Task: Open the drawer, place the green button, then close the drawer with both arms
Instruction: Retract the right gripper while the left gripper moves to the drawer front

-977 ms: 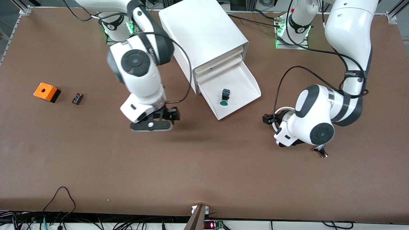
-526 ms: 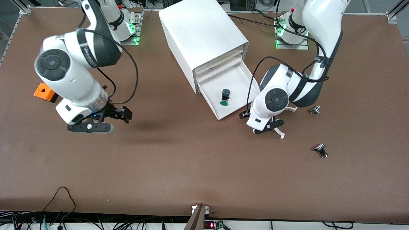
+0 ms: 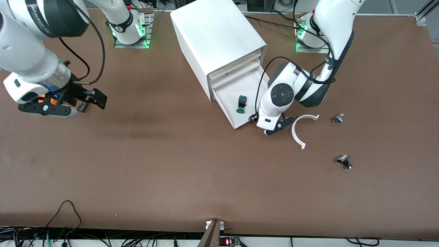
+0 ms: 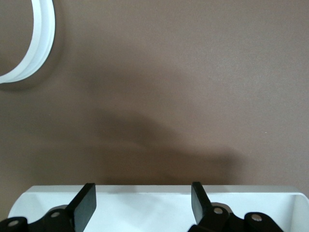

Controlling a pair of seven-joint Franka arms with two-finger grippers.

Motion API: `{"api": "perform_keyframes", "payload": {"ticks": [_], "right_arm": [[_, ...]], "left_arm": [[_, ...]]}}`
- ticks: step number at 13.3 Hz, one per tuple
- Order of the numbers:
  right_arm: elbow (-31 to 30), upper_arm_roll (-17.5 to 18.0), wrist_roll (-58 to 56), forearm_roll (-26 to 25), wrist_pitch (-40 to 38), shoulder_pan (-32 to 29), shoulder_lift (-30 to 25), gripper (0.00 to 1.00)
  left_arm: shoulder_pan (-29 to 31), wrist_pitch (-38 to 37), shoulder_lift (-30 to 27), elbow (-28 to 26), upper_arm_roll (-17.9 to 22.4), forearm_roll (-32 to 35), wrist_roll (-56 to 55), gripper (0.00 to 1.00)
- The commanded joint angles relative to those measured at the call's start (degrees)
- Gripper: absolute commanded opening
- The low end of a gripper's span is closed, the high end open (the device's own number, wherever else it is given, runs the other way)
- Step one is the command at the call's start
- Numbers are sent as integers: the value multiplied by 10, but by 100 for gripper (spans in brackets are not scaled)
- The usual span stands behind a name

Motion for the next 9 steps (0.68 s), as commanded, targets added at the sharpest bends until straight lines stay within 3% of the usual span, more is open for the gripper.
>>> {"api": "perform_keyframes", "payload": {"ticks": [1, 7, 9], "right_arm": [[-77, 8, -13, 12, 5, -28, -75, 99], [-115, 92, -19, 13, -31, -134, -154, 99], [-111, 137, -19, 27, -41, -181, -166, 99]], "left_arm": [[2, 7, -16, -13, 3, 24, -11, 87], [-9, 13, -14, -16, 1, 86, -43, 83], [-9, 17, -13, -23, 1, 118, -49, 83]]}}
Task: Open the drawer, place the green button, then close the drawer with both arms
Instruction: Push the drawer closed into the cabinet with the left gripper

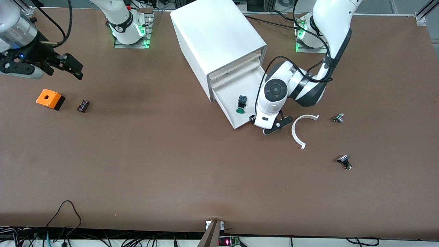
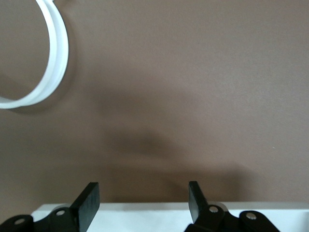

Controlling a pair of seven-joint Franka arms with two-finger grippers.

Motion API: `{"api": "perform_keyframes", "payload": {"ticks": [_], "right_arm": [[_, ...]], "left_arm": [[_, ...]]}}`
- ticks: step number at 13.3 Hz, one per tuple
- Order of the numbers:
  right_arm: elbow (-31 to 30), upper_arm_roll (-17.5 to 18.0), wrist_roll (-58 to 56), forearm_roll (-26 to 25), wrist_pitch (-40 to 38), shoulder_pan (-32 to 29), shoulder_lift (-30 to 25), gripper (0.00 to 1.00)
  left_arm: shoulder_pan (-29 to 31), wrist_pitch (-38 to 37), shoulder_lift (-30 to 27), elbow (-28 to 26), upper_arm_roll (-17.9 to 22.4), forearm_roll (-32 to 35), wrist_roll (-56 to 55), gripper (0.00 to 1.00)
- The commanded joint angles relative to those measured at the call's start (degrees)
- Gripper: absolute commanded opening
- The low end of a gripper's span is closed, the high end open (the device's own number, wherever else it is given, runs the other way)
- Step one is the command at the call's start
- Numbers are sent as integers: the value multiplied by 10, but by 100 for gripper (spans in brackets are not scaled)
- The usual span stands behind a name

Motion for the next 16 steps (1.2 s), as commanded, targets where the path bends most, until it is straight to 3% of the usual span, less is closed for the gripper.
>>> {"api": "perform_keyframes", "payload": {"ticks": [1, 4, 6, 7, 9, 11, 13, 16], "right_arm": [[-10, 53, -7, 26, -11, -55, -25, 99], [-4, 51, 1, 46, -19, -54, -20, 99], [-8, 25, -10, 85, -20, -54, -19, 99], [-8, 21, -32, 82, -19, -53, -20, 99], [-4, 0, -65, 80, -13, -47, -12, 99], [24, -8, -65, 71, -3, -42, 20, 99], [46, -25, -60, 23, 0, -13, 47, 99], [47, -29, -59, 15, 11, -11, 55, 99]], "left_arm": [[-2, 29, -2, -19, 1, 40, -20, 84], [-1, 56, 8, -23, 1, 43, -38, 84], [-5, 68, 13, -31, 1, 44, -49, 87], [-6, 64, 12, -32, 0, 44, -47, 93], [5, 47, 8, -32, -28, 43, -22, 96], [11, 35, 7, -32, -43, 33, -24, 96], [11, 33, 8, -33, -60, 28, -26, 96], [10, 9, 6, -34, -85, -38, -25, 96]]}}
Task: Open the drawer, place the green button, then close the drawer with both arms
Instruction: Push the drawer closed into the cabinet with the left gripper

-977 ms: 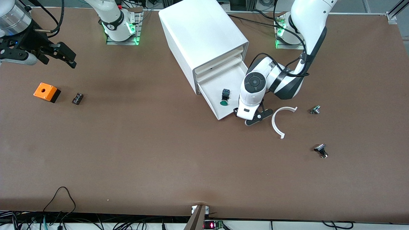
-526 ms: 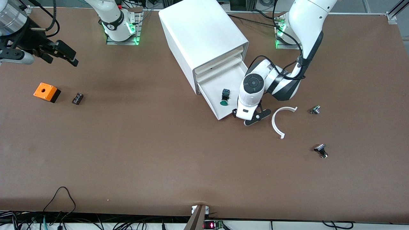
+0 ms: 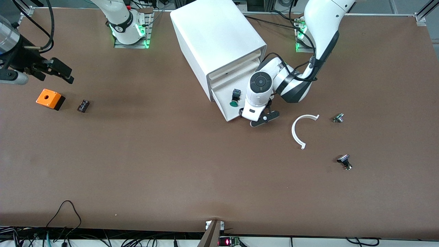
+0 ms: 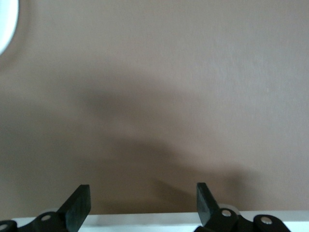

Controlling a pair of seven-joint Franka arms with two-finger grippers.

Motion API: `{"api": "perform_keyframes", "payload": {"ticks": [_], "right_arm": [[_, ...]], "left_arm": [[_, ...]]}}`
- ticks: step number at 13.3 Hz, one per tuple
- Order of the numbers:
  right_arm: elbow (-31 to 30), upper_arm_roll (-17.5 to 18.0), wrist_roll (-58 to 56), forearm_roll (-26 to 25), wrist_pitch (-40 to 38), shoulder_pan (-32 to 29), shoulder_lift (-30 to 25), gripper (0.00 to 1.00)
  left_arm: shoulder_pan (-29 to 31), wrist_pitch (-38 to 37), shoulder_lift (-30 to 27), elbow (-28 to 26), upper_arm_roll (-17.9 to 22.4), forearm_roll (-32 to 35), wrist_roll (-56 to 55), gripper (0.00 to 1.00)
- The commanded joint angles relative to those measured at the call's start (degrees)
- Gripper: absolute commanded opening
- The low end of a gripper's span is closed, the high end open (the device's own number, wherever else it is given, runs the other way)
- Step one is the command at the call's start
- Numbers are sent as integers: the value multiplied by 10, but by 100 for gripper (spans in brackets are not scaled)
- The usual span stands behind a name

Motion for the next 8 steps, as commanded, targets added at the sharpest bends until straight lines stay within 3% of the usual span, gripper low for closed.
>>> {"api": "perform_keyframes", "payload": {"ticks": [1, 4, 8], "right_arm": [[19, -9, -7, -8, -6, 11, 9, 99], [27, -9, -12, -8, -9, 11, 8, 99], [28, -9, -12, -5, -9, 11, 4, 99]], "left_arm": [[-1, -34, -7, -6, -33, -39, 2, 96], [4, -63, -6, -6, -65, -46, 1, 97], [-2, -72, 3, -6, -72, -100, 2, 96]]}}
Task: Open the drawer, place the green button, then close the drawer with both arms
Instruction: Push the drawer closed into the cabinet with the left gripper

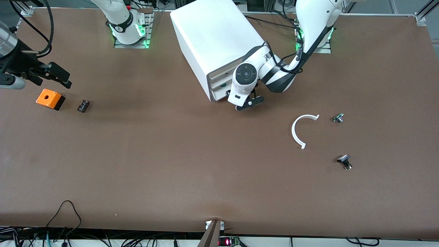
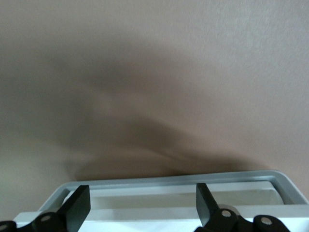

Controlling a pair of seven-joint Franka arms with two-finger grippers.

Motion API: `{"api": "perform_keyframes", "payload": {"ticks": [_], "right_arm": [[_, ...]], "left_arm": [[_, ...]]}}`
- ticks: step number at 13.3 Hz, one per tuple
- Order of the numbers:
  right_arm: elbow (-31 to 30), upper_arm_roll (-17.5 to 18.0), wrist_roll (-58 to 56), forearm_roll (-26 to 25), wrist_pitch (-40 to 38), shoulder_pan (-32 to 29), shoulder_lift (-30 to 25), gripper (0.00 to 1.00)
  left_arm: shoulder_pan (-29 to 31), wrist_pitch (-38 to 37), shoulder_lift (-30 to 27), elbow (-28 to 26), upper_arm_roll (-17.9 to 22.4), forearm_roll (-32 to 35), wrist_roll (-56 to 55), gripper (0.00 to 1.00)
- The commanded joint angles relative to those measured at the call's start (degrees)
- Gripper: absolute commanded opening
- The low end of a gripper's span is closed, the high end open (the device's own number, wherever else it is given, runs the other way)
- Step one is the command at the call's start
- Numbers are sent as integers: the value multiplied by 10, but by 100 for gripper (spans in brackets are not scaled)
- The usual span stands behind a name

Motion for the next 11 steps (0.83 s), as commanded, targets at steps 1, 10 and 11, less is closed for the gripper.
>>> {"api": "perform_keyframes", "payload": {"ticks": [1, 10, 11], "right_arm": [[8, -7, -5, -3, -10, 8, -3, 99], [16, -11, -13, -2, -20, 8, -3, 99], [20, -11, -25, -1, -20, 8, -3, 99]], "left_arm": [[0, -18, 2, -3, -5, -38, 8, 96], [34, -111, 0, 55, -9, -51, 9, 97], [53, -155, -3, 90, -9, -51, 34, 96]]}}
